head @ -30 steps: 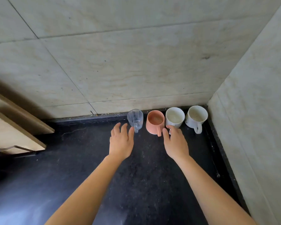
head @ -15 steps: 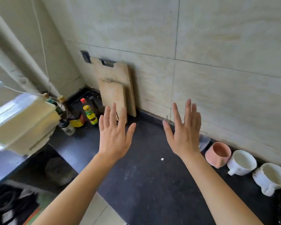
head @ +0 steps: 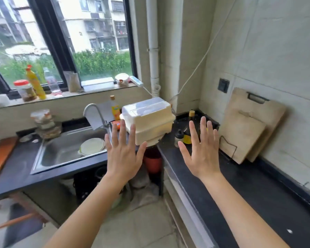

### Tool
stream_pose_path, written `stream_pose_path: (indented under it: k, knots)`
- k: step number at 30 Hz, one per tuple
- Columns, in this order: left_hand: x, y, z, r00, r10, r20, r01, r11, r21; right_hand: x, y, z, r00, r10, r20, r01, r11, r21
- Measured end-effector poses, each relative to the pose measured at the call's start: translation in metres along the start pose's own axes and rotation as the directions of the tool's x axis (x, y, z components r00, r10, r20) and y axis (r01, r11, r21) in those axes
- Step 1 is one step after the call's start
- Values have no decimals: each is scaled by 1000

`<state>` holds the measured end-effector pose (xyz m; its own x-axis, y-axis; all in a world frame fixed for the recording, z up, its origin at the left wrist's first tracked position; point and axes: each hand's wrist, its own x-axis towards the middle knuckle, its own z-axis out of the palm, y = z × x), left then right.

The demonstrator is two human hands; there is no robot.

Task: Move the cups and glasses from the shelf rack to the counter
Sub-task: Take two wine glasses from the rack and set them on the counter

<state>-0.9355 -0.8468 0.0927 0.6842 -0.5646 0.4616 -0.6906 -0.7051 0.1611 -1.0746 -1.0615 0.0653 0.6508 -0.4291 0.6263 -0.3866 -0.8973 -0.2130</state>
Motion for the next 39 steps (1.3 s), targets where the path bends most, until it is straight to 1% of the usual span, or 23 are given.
stream_pose_path:
  k: [2, 5, 8, 10, 14, 16, 21, 25, 28, 30, 32, 35, 39]
  knots:
    - [-1, -71, -22, 998, -55, -2, 55, 998, 27, 20, -66, 29, 998, -55, 23, 54, 998, 44]
    - [-11, -181, -56, 988, -153, -27, 155, 983, 95, 49, -173, 74, 981, -186, 47, 178, 974, 141]
    - [-26, -269, -82, 959, -282, -28, 283, 948, 147, 67, -269, 109, 959, -259, 112, 235, 953, 192]
    - [-41, -322, -94, 927, -373, -36, 373, 911, 177, 75, -331, 133, 929, -342, 141, 302, 922, 243]
    - [-68, -401, -107, 873, -482, -82, 487, 846, 217, 83, -429, 178, 863, -485, 139, 420, 843, 336]
    - [-76, -425, -114, 863, -493, -114, 506, 835, 219, 85, -464, 197, 848, -515, 129, 441, 818, 369]
    - [-75, -528, -126, 815, -534, -225, 580, 760, 294, 105, -581, 264, 770, -632, 89, 519, 702, 488]
    - [-36, -625, -127, 764, -589, -265, 645, 680, 348, 149, -664, 327, 741, -670, 47, 554, 648, 523]
    - [11, -693, -129, 722, -648, -241, 687, 630, 362, 197, -718, 367, 743, -667, 48, 540, 641, 545]
    - [42, -736, -136, 714, -663, -225, 693, 625, 359, 233, -756, 390, 753, -656, 54, 518, 641, 566]
    - [66, -771, -148, 722, -648, -243, 687, 628, 366, 266, -792, 403, 750, -660, 39, 520, 625, 582]
    - [91, -824, -172, 722, -616, -315, 692, 634, 346, 311, -856, 418, 744, -668, 7, 530, 597, 602]
    - [112, -889, -201, 687, -598, -414, 720, 636, 276, 343, -934, 430, 727, -685, -37, 543, 542, 641]
